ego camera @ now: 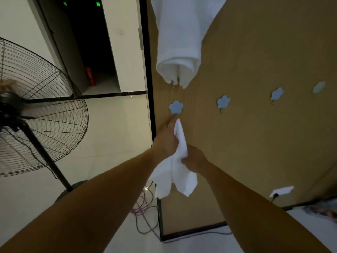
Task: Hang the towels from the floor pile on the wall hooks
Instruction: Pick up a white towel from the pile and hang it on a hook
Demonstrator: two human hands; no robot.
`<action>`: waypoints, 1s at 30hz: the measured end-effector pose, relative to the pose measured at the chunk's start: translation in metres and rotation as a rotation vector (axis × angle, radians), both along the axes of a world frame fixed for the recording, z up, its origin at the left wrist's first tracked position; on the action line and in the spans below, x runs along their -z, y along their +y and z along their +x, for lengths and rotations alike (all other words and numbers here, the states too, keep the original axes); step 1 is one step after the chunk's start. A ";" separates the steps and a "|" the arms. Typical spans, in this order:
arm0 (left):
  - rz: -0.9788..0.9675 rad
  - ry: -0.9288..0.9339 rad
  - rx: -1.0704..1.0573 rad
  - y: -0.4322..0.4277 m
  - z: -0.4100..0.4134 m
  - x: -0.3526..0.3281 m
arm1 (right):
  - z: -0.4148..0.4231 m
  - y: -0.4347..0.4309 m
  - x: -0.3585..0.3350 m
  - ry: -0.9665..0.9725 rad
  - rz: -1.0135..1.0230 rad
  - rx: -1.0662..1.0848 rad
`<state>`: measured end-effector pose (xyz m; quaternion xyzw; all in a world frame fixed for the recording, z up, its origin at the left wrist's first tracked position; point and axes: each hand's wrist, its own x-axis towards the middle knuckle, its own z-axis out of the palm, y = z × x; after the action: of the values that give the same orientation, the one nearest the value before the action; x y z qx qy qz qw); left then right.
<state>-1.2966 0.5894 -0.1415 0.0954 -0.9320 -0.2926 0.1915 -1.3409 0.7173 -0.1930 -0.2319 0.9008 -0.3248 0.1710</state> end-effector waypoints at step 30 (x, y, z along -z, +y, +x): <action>-0.548 -0.368 0.206 0.135 0.110 0.055 | 0.138 0.195 0.024 0.186 0.138 0.274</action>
<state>-1.1868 0.7248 -0.1970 -0.0028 -0.9996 -0.0268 0.0081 -1.2027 0.9123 -0.2172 -0.1239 0.9560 -0.2597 0.0566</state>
